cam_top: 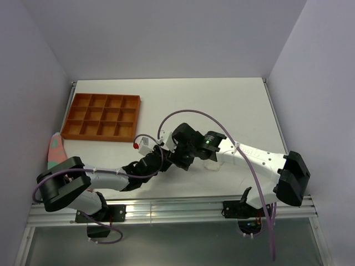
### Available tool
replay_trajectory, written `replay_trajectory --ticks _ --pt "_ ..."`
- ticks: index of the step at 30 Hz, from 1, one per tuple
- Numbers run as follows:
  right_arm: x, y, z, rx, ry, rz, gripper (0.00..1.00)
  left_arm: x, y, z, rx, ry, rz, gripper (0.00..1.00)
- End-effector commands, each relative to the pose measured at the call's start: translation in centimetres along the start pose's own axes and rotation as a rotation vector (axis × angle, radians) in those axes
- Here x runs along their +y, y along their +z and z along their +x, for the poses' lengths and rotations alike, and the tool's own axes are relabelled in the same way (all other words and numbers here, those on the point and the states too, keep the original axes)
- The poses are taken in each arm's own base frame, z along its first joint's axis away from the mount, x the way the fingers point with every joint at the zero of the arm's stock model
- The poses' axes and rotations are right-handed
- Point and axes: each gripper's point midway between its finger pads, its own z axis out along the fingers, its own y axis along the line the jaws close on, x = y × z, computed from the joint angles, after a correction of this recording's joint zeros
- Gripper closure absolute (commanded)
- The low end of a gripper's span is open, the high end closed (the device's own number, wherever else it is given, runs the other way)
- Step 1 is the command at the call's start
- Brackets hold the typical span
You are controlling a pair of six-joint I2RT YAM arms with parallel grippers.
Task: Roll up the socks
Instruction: Pick up the sock at the center of the board.
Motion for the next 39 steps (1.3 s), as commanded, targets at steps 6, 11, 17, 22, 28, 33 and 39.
replay_trajectory --ticks 6,11,17,22,28,33,39 --pt "-1.6 -2.7 -2.4 -0.107 0.005 0.093 0.33 -1.4 -1.3 -2.8 -0.093 0.028 0.029 1.0" --pt "-3.7 -5.3 -1.8 -0.134 0.034 0.148 0.32 -2.5 -2.0 -5.9 -0.108 0.07 0.074 1.0" --pt "-8.2 -8.1 -0.8 -0.15 0.115 0.225 0.31 -4.8 -1.6 -14.8 -0.245 0.187 0.06 1.0" --pt "-11.3 -9.1 0.6 -0.152 0.168 0.258 0.31 -6.3 -0.7 -23.8 -0.376 0.206 0.047 1.0" --pt "-13.6 -9.2 2.2 -0.142 0.209 0.274 0.31 -6.6 1.9 -31.6 -0.437 0.2 0.024 1.0" --pt "-14.8 -9.2 2.6 -0.149 0.212 0.297 0.31 -6.6 5.1 -36.3 -0.451 0.222 0.015 1.0" --pt "-15.3 -8.8 2.7 -0.144 0.205 0.303 0.31 -5.3 8.7 -39.1 -0.47 0.185 -0.017 1.0"
